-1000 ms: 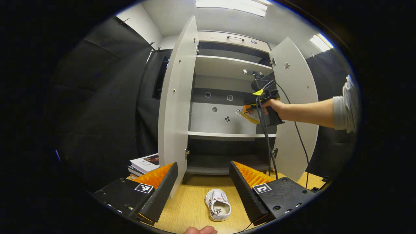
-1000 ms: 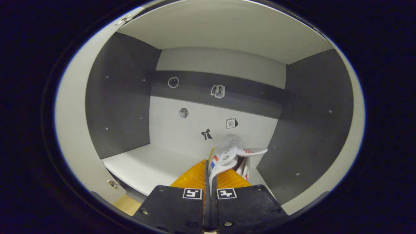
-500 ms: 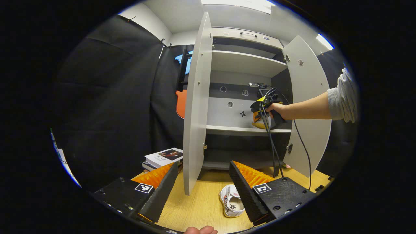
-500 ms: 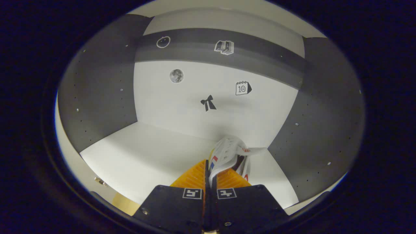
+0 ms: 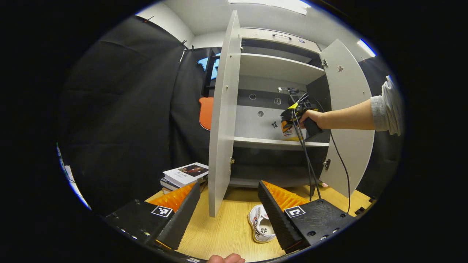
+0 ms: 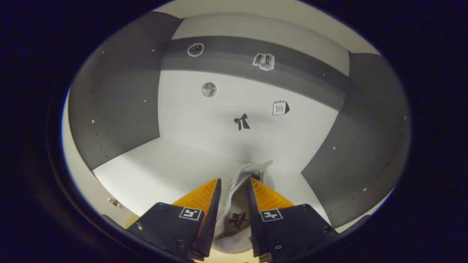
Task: Grab one shoe with the right hand and put it into the shoe cabinet, grab the other shoe with the left hand and put it into the shoe cabinet; then close the right door with the right hand and the left door with the left hand.
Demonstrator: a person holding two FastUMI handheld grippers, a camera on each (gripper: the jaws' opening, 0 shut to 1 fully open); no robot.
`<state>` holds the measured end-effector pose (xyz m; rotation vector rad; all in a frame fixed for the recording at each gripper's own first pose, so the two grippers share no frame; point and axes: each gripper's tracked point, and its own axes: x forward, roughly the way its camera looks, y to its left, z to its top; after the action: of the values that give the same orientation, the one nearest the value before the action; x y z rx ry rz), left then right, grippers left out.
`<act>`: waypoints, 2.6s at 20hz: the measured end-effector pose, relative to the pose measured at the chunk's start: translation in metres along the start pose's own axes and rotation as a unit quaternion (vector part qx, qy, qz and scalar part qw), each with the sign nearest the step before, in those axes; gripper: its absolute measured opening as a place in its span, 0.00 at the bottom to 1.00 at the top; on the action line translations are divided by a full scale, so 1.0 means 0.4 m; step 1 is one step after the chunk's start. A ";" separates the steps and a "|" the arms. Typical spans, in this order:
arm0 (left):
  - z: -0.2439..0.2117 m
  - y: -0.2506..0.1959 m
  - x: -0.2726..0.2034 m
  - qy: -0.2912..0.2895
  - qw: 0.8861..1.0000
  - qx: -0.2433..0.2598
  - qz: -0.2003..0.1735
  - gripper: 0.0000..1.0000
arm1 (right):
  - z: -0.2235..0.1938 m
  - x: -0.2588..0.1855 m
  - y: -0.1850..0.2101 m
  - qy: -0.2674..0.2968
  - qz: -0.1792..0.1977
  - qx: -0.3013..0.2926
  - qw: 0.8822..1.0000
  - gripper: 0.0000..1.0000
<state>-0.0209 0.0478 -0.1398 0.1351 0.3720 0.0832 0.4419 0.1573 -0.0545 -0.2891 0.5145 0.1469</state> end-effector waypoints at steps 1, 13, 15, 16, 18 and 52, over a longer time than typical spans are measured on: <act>-0.002 -0.007 0.000 0.001 1.000 0.000 -0.001 0.95 | 0.023 -0.036 -0.006 -0.018 0.001 -0.011 1.000 0.57; 0.008 -0.100 0.011 -0.017 0.999 0.004 -0.046 0.95 | -0.107 -0.534 -0.044 -0.161 0.036 0.020 0.986 0.71; 0.006 -0.119 0.019 -0.017 0.998 0.005 -0.054 0.95 | -0.183 -0.587 -0.062 -0.173 0.024 0.045 0.984 0.75; 0.004 -0.132 0.021 -0.015 0.998 0.004 -0.062 0.95 | -0.219 -0.609 -0.074 -0.181 0.013 0.055 0.982 0.80; 0.007 -0.154 0.026 -0.017 0.997 -0.001 -0.073 0.95 | -0.288 -0.649 -0.101 -0.199 -0.013 0.072 0.977 0.79; -0.610 -0.138 0.232 0.307 0.949 0.024 -0.072 0.96 | -0.796 -0.790 -0.153 -0.151 -0.118 0.121 0.974 0.97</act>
<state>-0.0212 0.0316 -0.4060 0.1287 1.0073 -0.0314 0.0352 -0.0196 -0.1455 -0.0855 0.1900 -0.1034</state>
